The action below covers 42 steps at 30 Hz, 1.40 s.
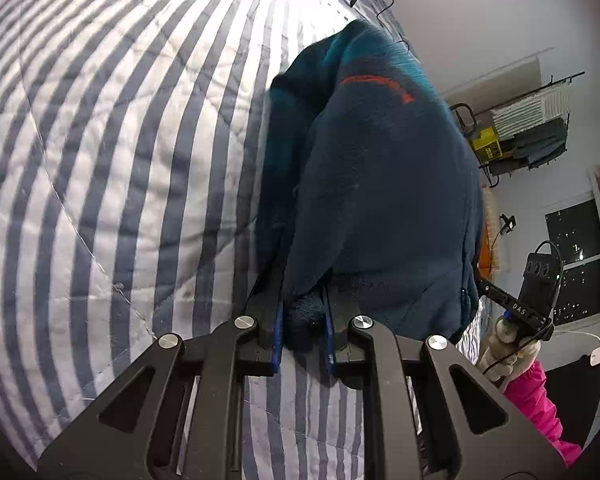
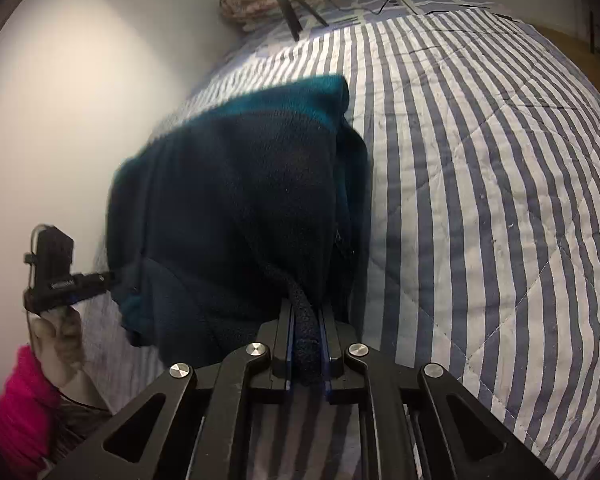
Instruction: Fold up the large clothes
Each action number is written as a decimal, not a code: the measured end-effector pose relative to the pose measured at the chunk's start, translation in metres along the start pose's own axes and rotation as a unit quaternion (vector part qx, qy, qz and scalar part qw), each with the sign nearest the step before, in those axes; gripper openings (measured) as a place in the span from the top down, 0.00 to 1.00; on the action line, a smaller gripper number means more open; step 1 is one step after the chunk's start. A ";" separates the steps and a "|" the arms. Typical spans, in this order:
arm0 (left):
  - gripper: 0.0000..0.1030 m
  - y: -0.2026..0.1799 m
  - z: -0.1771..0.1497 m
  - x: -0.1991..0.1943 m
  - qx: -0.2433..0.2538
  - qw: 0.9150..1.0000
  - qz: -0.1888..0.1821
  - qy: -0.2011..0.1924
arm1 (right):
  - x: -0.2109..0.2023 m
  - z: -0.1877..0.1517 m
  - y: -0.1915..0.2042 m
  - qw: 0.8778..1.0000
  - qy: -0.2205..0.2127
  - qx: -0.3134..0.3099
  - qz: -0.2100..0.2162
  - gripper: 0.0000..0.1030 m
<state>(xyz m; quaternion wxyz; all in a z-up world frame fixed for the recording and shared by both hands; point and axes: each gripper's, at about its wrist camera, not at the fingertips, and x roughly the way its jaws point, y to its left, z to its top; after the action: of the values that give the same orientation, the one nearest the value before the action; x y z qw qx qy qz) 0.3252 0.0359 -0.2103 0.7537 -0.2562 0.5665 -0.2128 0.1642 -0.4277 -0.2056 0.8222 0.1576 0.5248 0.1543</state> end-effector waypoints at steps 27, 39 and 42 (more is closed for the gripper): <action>0.81 0.022 0.113 0.002 0.044 0.997 -0.063 0.004 | 0.087 0.043 0.180 0.973 -0.010 -0.216 0.082 0.73; 0.90 0.009 0.143 0.054 0.025 0.991 -0.129 -0.009 | 0.117 0.017 0.162 0.964 0.013 -0.249 0.089 0.73; 0.90 0.011 0.151 0.056 0.033 0.993 -0.112 -0.028 | 0.119 0.014 0.159 0.965 0.010 -0.244 0.092 0.75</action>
<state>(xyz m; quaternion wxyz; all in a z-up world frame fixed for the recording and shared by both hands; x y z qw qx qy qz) 0.4860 0.0324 -0.2244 0.7487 -0.2985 0.5058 -0.3075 0.2105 -0.2357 -0.2301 0.8125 -0.0019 0.4630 0.3543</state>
